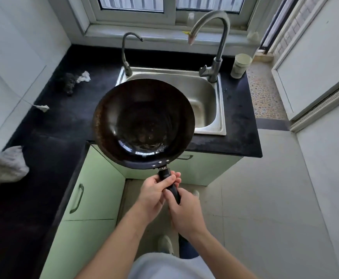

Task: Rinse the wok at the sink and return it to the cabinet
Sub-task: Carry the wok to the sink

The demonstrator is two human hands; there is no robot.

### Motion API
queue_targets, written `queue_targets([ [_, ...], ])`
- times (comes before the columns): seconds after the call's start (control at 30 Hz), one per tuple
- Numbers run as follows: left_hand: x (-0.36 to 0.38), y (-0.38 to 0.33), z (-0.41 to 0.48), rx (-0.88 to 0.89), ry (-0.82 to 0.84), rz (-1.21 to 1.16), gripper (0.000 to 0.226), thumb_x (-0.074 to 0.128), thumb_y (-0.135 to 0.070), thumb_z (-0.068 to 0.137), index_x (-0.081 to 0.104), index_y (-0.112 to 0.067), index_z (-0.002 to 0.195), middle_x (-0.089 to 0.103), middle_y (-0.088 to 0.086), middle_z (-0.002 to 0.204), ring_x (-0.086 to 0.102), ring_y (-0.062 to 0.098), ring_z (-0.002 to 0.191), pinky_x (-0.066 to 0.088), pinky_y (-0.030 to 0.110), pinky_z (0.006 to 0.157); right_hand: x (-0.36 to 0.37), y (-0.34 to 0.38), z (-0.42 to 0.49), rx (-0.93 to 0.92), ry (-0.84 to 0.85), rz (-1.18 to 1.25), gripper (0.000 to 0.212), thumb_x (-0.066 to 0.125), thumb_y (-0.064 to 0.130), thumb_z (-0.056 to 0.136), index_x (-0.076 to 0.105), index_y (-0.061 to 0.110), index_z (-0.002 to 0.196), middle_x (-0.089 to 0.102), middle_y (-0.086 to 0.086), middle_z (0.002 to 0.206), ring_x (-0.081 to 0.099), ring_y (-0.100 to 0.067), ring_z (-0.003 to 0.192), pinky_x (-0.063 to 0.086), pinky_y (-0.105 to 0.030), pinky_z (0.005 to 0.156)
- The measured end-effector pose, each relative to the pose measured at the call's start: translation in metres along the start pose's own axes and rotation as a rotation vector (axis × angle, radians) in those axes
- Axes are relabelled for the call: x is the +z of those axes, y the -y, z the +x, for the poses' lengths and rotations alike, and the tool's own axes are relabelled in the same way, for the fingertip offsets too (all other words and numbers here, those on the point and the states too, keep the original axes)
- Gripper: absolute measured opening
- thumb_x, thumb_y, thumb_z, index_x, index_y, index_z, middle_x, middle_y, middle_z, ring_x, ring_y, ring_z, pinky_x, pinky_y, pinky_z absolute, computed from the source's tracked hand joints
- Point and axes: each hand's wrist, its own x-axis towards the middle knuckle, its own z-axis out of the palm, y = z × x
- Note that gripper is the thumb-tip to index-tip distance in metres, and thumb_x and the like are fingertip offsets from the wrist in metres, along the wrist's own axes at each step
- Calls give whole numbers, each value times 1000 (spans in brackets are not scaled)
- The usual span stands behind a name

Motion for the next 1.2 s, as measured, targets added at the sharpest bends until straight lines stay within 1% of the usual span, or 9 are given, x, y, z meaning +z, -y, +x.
queue_targets([
  [0.07,7,-10,20,-7,-5,6,28,57,7,92,57,17,118,72,14,97,70,14,78,59,21,74,-4,4,24,6,10,4,33,56,38,97,62,13,76,60,2,58,48,-6,48,41,-26,47],
  [0.2,29,-35,64,-14,-18,10,25,56,6,93,60,15,116,71,14,96,69,14,79,59,22,76,-19,16,76,19,20,31,32,55,42,96,63,16,78,65,-3,60,56,-14,48,52,-42,52],
  [0.37,65,-67,117,-30,-49,-16,22,57,5,93,62,10,113,73,12,96,72,13,79,59,22,77,-48,35,141,5,33,-5,31,54,43,96,63,19,80,65,1,61,59,-12,50,53,-39,54],
  [0.5,85,-84,151,-55,-72,-4,21,61,1,91,67,6,110,75,10,98,72,14,87,58,24,78,-65,43,183,14,66,13,27,55,37,99,60,22,76,62,2,59,56,-9,45,47,-28,45],
  [0.63,92,-94,177,-82,-76,20,21,60,1,92,68,7,110,75,10,96,71,15,89,58,25,84,-69,45,212,38,73,2,27,55,37,99,58,24,76,62,3,59,56,-7,44,44,-21,44],
  [0.83,82,-102,205,-164,-68,22,24,60,-2,92,66,7,114,73,16,101,70,18,88,57,28,87,-57,43,236,79,44,-11,27,56,39,98,59,24,75,62,4,58,56,-9,46,47,-27,47],
  [0.97,63,-108,212,-226,4,41,29,62,-8,92,65,4,119,70,17,119,68,26,111,51,39,100,-37,39,239,104,8,-27,21,54,39,98,58,28,81,62,6,61,57,-8,48,50,-28,51],
  [1.03,54,-113,215,-265,45,64,28,61,-9,93,64,2,120,70,15,122,67,26,114,49,42,103,-25,39,240,129,-24,-11,18,54,39,98,58,29,83,61,7,63,57,-8,52,52,-32,53],
  [1.2,30,-129,223,-384,73,261,29,62,-15,95,66,2,117,74,14,114,70,24,109,54,34,96,7,35,243,205,-108,-14,23,53,40,96,63,21,89,61,8,64,59,-13,57,59,-41,59],
])
